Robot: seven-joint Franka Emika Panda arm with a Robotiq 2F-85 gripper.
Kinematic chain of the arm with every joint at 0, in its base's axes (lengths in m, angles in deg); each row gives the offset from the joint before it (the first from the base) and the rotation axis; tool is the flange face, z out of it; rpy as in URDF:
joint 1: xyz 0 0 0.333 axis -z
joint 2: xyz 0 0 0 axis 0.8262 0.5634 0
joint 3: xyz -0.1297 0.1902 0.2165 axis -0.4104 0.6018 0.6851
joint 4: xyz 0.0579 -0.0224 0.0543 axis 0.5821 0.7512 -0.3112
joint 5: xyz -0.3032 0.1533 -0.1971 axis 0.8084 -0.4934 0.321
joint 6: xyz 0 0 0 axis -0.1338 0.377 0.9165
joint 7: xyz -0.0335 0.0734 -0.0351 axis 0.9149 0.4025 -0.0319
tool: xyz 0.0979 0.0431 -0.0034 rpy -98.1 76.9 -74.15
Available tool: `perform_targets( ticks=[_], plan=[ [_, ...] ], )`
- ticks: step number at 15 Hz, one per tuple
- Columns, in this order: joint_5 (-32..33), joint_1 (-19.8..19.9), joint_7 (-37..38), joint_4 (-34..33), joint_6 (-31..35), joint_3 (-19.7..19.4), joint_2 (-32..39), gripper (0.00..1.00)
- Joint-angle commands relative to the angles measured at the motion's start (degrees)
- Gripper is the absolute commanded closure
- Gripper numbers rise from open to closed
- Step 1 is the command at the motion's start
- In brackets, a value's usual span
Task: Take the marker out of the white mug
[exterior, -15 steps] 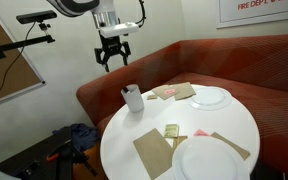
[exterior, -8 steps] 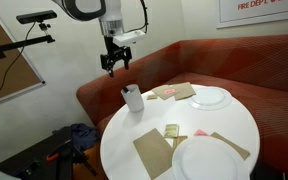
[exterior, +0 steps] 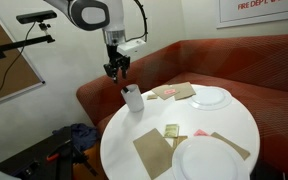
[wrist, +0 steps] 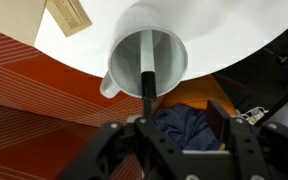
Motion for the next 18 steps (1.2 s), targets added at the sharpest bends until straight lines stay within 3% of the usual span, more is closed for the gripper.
perform_targets(
  ticks=[1,5,14,18],
  plan=[
    [-2.13,1.67,-3.73,-0.33,4.17,1.92,1.98,0.43],
    [-2.96,2.83,-5.89,-0.93,6.5,3.13,4.11,0.39],
    [-3.45,4.79,-7.87,-2.76,6.27,4.76,7.22,0.51],
    [-3.77,5.51,-8.17,-3.7,6.09,5.67,8.68,0.5]
  ],
)
